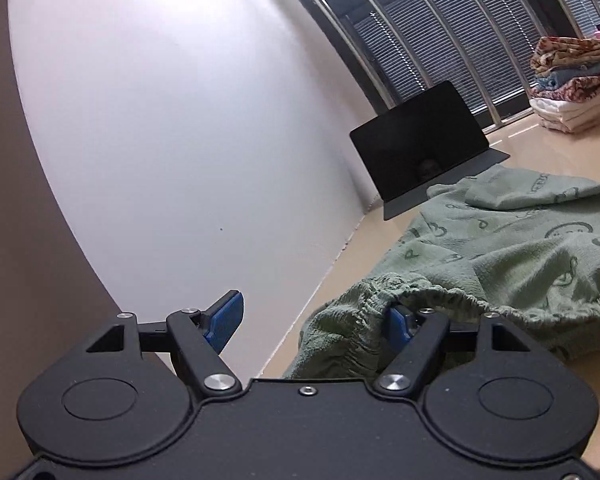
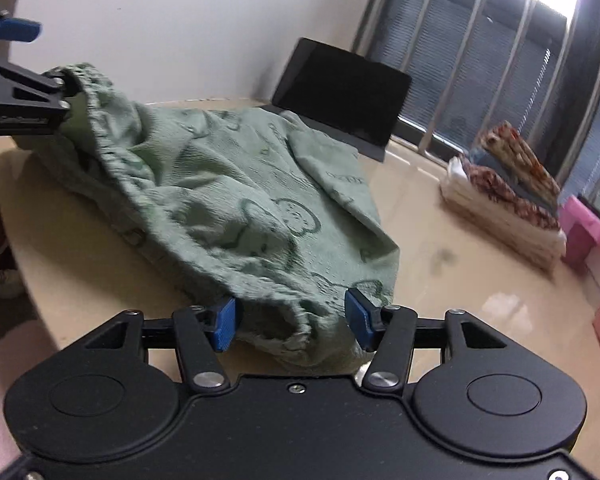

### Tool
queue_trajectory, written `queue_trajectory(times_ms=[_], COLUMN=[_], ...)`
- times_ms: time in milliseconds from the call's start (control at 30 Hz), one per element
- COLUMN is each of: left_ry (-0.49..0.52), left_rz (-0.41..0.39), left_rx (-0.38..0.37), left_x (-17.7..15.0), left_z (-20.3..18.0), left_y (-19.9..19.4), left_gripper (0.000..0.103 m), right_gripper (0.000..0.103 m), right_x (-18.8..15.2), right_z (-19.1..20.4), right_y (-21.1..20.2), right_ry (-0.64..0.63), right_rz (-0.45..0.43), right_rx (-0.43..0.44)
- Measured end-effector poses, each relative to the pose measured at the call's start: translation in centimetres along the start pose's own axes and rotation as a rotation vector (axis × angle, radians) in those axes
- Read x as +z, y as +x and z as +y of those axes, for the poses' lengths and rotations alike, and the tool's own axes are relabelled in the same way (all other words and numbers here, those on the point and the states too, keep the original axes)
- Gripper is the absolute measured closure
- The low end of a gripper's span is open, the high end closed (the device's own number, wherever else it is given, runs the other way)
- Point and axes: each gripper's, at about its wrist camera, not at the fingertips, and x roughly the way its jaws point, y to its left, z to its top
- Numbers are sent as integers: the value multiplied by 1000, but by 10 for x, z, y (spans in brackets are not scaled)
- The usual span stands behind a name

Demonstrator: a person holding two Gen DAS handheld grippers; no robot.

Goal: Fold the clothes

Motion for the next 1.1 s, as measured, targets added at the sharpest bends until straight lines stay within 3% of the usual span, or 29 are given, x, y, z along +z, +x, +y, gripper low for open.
queue_trajectory(times_ms=[33, 67, 167, 200, 300, 433, 533, 633, 900, 1000, 1067, 1100], left_ry=[2, 6, 19, 27, 48, 79, 108, 94, 7, -8, -23, -23], left_rz=[3, 10, 49, 66, 114, 129, 113, 132, 287, 308, 306, 298], left_rx=[11, 20, 45, 58, 85, 109, 147, 148, 32, -27, -70, -84], left_x=[0, -2, -11, -15, -29, -39, -40, -38, -51, -52, -48, -45], left_z=[1, 1, 1, 1, 2, 1, -1, 1, 12, 15, 17, 18], left_y=[1, 3, 6, 6, 5, -8, -21, -30, -50, -59, -64, -66], left_gripper=[31, 31, 31, 31, 27, 24, 23, 23, 26, 49, 76, 79], right_gripper=[53, 69, 89, 90, 88, 59, 50, 49, 51, 68, 83, 86], right_x=[0, 0, -2, -3, -6, -10, -10, -10, -21, -27, -29, -29], right_z=[-3, -8, -27, -32, -44, -51, -47, -45, -48, -49, -49, -49], right_y=[1, 0, -4, -7, -15, -23, -30, -37, -50, -56, -62, -67], right_ry=[19, 43, 140, 168, 204, 224, 172, 144, 189, 185, 180, 179], right_rz=[3, 3, 2, -8, -30, -52, -75, -79, -26, -1, 13, 10], right_rx=[-9, -15, -1, -6, -54, -93, -151, -176, -159, -115, -64, -47])
